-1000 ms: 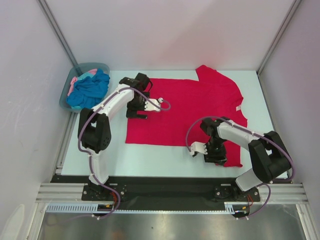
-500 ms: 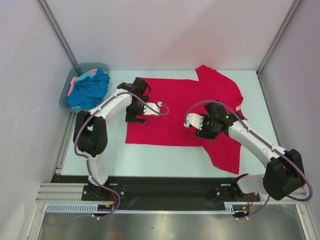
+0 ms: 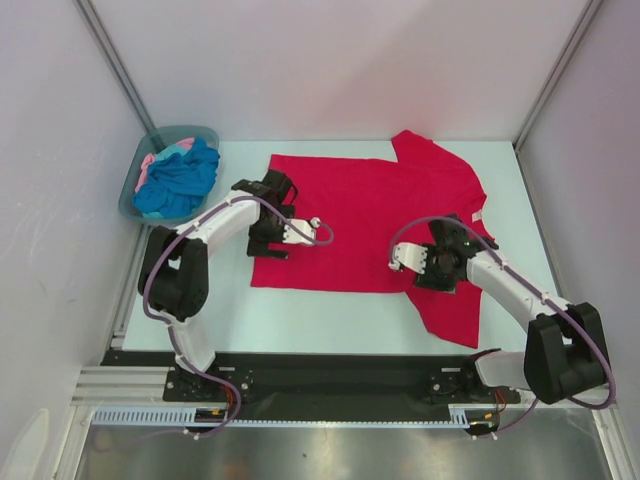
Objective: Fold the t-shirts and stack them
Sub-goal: Flatten the tshirt out
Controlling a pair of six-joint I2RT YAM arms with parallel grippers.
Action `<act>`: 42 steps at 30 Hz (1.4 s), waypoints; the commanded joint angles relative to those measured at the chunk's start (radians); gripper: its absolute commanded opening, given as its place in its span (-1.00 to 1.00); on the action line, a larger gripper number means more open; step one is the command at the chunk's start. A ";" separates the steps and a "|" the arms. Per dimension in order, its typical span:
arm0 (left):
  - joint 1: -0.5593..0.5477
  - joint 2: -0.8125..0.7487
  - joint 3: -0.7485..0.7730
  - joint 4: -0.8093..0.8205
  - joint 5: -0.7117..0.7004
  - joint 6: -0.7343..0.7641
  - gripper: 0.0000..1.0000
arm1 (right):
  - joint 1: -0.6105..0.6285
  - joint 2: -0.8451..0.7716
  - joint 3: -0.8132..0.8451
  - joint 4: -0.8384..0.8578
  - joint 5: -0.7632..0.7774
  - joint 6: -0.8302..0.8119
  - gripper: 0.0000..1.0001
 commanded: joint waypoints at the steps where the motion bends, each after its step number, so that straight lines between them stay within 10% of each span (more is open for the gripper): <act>1: 0.005 -0.097 -0.064 0.062 0.021 0.060 0.99 | 0.000 -0.099 -0.070 -0.073 0.012 -0.107 0.27; 21: 0.001 -0.163 -0.092 0.121 0.050 0.059 1.00 | 0.124 -0.410 -0.216 -0.469 -0.087 -0.081 0.25; 42: 0.010 -0.129 -0.073 0.188 0.077 0.070 1.00 | 0.122 -0.530 -0.426 -0.318 0.079 -0.069 0.06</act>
